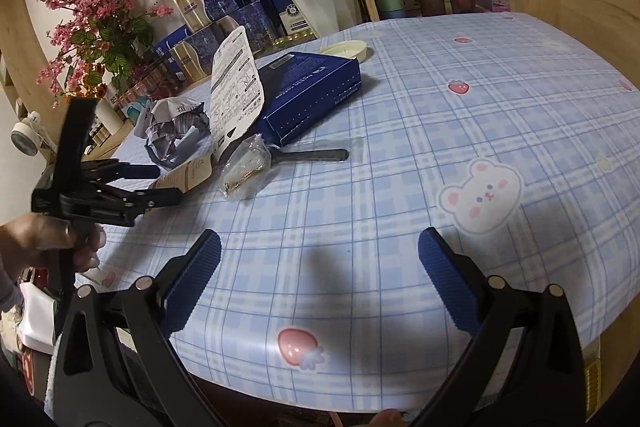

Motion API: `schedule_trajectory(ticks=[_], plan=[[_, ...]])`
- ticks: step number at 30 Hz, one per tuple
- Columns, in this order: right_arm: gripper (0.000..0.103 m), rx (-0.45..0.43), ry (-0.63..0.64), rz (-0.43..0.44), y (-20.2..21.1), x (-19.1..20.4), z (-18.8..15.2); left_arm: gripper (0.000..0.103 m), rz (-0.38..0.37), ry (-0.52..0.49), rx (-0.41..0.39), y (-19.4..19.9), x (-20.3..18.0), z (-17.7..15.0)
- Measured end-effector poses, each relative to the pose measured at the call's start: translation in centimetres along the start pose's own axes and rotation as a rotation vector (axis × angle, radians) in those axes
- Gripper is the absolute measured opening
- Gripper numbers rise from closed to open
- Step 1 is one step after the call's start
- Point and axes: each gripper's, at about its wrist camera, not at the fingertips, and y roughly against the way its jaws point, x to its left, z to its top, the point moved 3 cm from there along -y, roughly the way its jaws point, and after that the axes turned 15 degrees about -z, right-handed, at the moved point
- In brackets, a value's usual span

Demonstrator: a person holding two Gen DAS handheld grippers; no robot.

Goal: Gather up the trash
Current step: 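Move the left gripper to the 'Happy infinity' card and grasp it, then grasp the clear bag of screws with the right gripper while the left gripper lifts the card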

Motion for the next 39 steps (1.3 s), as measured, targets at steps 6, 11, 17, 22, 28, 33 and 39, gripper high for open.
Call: schedule_trajectory(ticks=[6,11,17,22,28,33,39], plan=[[0.097,0.018,0.001,-0.004,-0.8,-0.2,0.1,0.089,-0.01,0.021,0.029,-1.2,0.8,0.4],[0.097,0.037,0.031,-0.039,-1.3,0.3,0.3,0.071,-0.002,0.039,0.018,-0.5,1.0,0.1],[0.097,0.071,0.078,-0.007,-2.4,2.3,1.2,0.061,-0.058,0.092,0.013,1.1,0.2,-1.8],[0.09,0.072,0.143,0.045,-3.4,5.2,2.5,0.057,-0.107,0.187,-0.031,2.5,-0.5,-3.8],[0.074,0.087,0.19,0.052,-5.5,8.3,4.3,0.056,-0.116,0.301,-0.158,5.3,-0.7,-6.3],[0.064,0.144,0.128,0.043,-7.4,9.0,5.0,0.056,-0.122,0.394,-0.268,7.8,-0.5,-8.5],[0.045,0.17,0.11,0.018,-7.7,9.2,4.8,0.056,-0.106,0.438,-0.341,9.9,-1.7,-10.6]])
